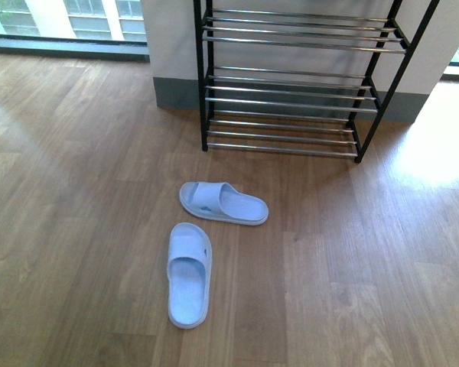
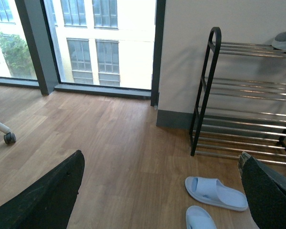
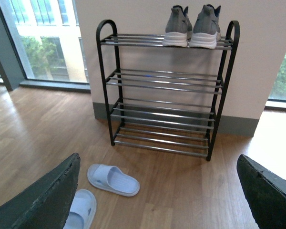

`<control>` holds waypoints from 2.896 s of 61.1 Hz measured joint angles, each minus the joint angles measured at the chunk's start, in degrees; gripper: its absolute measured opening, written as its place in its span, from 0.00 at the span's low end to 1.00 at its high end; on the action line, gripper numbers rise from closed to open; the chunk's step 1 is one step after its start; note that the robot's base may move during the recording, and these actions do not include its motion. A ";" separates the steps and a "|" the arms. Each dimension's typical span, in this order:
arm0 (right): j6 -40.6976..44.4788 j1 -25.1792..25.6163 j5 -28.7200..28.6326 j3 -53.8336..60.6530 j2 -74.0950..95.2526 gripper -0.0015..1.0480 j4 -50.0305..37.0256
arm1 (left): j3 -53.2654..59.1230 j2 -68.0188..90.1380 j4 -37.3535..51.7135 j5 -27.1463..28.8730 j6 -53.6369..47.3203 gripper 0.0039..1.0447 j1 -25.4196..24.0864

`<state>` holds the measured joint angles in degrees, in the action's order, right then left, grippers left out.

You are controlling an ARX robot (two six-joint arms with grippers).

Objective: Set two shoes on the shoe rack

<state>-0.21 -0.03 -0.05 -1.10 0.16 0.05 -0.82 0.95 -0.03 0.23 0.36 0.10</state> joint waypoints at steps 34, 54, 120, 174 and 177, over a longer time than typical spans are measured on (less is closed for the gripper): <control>0.02 -0.02 0.04 0.00 -0.02 0.91 0.00 | 0.00 0.00 0.00 -0.09 0.02 0.91 0.00; 0.02 0.00 0.04 0.00 0.04 0.91 0.00 | 0.00 0.00 0.00 -0.13 0.00 0.91 0.00; 0.02 0.00 0.07 0.00 0.04 0.91 0.00 | 0.00 0.00 0.00 -0.13 0.00 0.91 0.00; 0.00 0.00 0.07 0.00 0.02 0.91 0.00 | 0.00 0.00 0.00 -0.15 0.00 0.91 0.00; 0.02 0.00 0.04 0.00 0.04 0.91 0.00 | 0.00 0.00 0.00 -0.15 0.00 0.91 0.00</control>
<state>-0.19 -0.03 -0.01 -1.10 0.21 0.05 -0.82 0.95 -0.03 0.08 0.36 0.10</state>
